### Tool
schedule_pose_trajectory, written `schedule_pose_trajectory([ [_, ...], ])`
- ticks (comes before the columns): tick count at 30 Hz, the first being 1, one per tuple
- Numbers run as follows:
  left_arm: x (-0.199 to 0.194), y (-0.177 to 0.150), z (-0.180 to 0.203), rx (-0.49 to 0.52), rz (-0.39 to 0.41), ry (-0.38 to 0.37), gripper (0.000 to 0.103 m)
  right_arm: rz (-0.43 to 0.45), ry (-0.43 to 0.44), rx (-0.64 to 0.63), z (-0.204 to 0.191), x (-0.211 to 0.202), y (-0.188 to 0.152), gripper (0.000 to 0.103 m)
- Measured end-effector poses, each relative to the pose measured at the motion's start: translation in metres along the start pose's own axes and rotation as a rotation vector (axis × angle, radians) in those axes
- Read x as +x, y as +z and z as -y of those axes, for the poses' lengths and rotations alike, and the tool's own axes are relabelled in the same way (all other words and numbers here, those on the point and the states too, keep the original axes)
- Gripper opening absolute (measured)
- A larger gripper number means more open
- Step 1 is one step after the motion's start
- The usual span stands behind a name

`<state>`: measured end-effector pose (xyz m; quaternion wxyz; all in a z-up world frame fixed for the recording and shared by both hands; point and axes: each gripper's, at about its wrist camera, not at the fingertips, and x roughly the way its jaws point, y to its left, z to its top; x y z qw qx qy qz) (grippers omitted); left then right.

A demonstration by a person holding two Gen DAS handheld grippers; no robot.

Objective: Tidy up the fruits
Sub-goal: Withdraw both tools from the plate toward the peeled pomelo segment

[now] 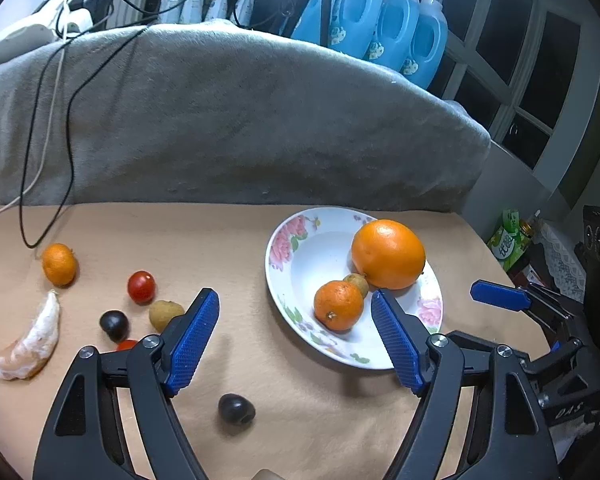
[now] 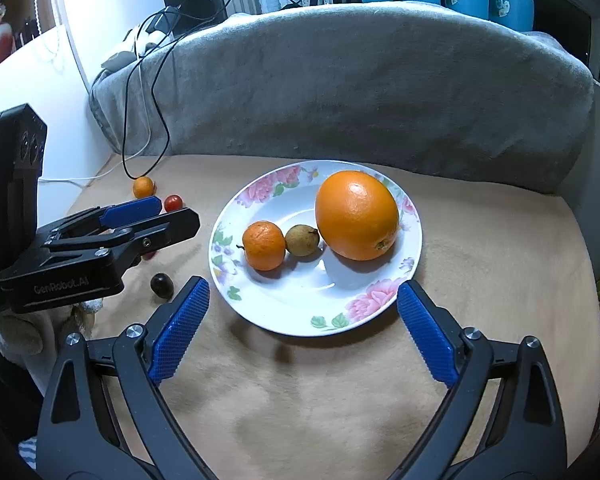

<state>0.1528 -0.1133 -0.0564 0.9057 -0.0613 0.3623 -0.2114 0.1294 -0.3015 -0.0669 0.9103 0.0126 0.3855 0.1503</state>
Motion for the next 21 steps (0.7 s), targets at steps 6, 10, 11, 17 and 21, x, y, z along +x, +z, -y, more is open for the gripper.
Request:
schedule_pose_trajectory([
  [6, -0.013, 0.000, -0.008, -0.014, 0.022, 0.001, 0.079, 0.023, 0.027, 0.018, -0.003, -0.006, 0.005, 0.097],
  [10, -0.024, -0.001, -0.013, -0.013, 0.037, 0.015, 0.079, 0.038, 0.051, 0.019, -0.010, -0.011, 0.010, 0.097],
  [11, -0.026, -0.002, -0.014, -0.013, 0.039, 0.019, 0.079, 0.040, 0.056, 0.016, -0.013, -0.011, 0.012, 0.097],
  [17, -0.043, -0.005, -0.029, -0.031, 0.060, 0.049, 0.079, 0.051, 0.101, 0.001, -0.031, -0.012, 0.023, 0.097],
  [21, -0.055, -0.010, -0.042, -0.050, 0.079, 0.076, 0.079, 0.059, 0.139, -0.014, -0.045, -0.011, 0.033, 0.097],
])
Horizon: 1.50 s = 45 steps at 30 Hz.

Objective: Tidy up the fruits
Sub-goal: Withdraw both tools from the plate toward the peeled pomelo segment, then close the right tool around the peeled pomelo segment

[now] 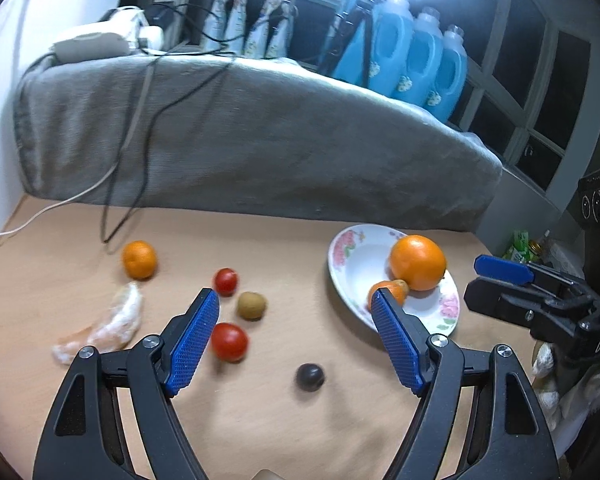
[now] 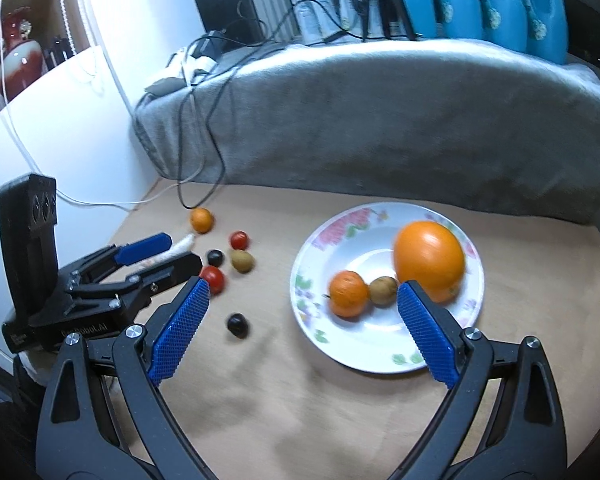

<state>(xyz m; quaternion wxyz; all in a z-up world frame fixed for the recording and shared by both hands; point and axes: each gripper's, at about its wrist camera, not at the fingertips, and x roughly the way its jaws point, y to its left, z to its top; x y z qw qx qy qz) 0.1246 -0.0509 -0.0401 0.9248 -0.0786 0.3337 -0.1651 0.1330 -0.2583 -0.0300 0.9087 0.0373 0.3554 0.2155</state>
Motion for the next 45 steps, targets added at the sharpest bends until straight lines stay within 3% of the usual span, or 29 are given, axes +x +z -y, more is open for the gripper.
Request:
schedule_pose_trajectory([
  [14, -0.031, -0.017, -0.056, -0.070, -0.003, 0.106, 0.079, -0.042, 0.100, -0.062, -0.050, 0.038, 0.017, 0.097],
  [34, -0.037, -0.049, -0.132, -0.213, -0.040, 0.208, 0.079, -0.237, 0.293, -0.025, -0.108, 0.136, 0.038, 0.096],
  [45, -0.022, -0.050, -0.150, -0.253, -0.074, 0.180, 0.079, -0.362, 0.313, 0.024, -0.131, 0.195, 0.041, 0.073],
])
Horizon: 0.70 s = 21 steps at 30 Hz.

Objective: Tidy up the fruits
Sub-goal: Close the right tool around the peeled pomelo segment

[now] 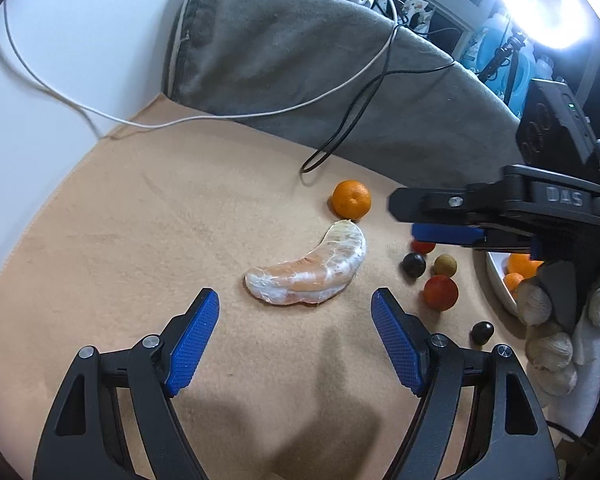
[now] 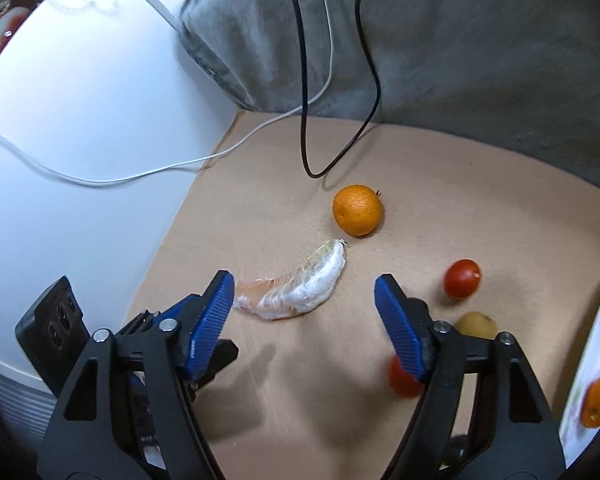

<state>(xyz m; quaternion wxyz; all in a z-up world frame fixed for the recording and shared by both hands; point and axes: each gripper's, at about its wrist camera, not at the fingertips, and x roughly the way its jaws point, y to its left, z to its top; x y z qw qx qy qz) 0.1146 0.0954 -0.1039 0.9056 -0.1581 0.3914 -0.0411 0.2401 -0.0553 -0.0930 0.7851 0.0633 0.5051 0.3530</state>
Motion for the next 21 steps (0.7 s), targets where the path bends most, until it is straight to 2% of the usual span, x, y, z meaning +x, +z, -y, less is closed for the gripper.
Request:
schedule_pose_trajectory([
  [6, 0.008, 0.002, -0.004, -0.017, -0.025, -0.011, 0.077, -0.044, -0.025, 0.024, 0.005, 0.025, 0.009, 0.063],
  [14, 0.019, 0.005, -0.005, -0.016, -0.058, -0.016, 0.076, -0.074, -0.040, 0.041, 0.012, 0.044, 0.015, 0.056],
  [21, 0.023, 0.005, -0.003, 0.002, -0.073, -0.015, 0.063, -0.091, -0.040, 0.043, 0.012, 0.054, 0.016, 0.051],
])
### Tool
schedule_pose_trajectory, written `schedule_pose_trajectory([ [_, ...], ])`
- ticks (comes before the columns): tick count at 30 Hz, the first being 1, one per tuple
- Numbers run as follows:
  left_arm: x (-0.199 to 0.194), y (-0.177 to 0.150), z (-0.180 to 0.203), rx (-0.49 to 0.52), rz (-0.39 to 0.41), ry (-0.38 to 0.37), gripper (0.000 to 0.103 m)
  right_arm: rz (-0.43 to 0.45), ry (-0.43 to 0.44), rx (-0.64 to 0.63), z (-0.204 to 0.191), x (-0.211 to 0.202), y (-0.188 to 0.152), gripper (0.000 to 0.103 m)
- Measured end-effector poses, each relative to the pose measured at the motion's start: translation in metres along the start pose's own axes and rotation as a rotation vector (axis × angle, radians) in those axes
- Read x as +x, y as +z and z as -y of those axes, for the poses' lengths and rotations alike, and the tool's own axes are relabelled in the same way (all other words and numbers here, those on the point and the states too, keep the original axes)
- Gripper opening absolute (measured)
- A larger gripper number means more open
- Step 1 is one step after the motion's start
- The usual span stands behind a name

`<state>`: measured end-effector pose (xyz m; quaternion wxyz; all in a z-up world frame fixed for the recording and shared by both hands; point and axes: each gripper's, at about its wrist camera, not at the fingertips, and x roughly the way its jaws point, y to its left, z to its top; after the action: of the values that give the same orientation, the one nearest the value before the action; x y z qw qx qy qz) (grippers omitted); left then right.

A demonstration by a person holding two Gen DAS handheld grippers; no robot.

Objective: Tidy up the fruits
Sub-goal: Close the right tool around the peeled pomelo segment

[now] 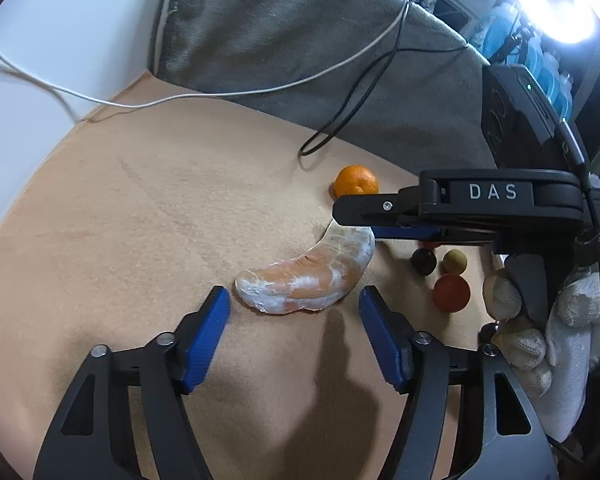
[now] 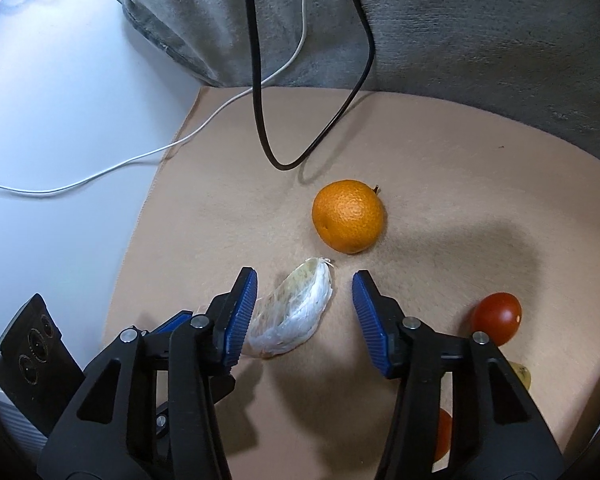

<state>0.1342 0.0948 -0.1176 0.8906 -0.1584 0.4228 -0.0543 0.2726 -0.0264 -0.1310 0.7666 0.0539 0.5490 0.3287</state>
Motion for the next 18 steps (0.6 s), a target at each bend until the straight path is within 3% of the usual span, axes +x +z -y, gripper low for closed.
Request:
schedule_pose_trajectory([
  [4, 0.001, -0.001, 0.003, 0.017, 0.000, 0.020, 0.059, -0.005, 0.000, -0.002, -0.004, 0.007, 0.000, 0.046],
  [8, 0.000, -0.001, 0.003, 0.013, 0.005, 0.032, 0.053, -0.015, -0.006, -0.008, -0.008, 0.014, 0.000, 0.034],
  [18, -0.009, -0.001, 0.008, 0.020, 0.040, 0.058, 0.046, 0.003, -0.026, -0.010, -0.011, 0.006, -0.007, 0.030],
])
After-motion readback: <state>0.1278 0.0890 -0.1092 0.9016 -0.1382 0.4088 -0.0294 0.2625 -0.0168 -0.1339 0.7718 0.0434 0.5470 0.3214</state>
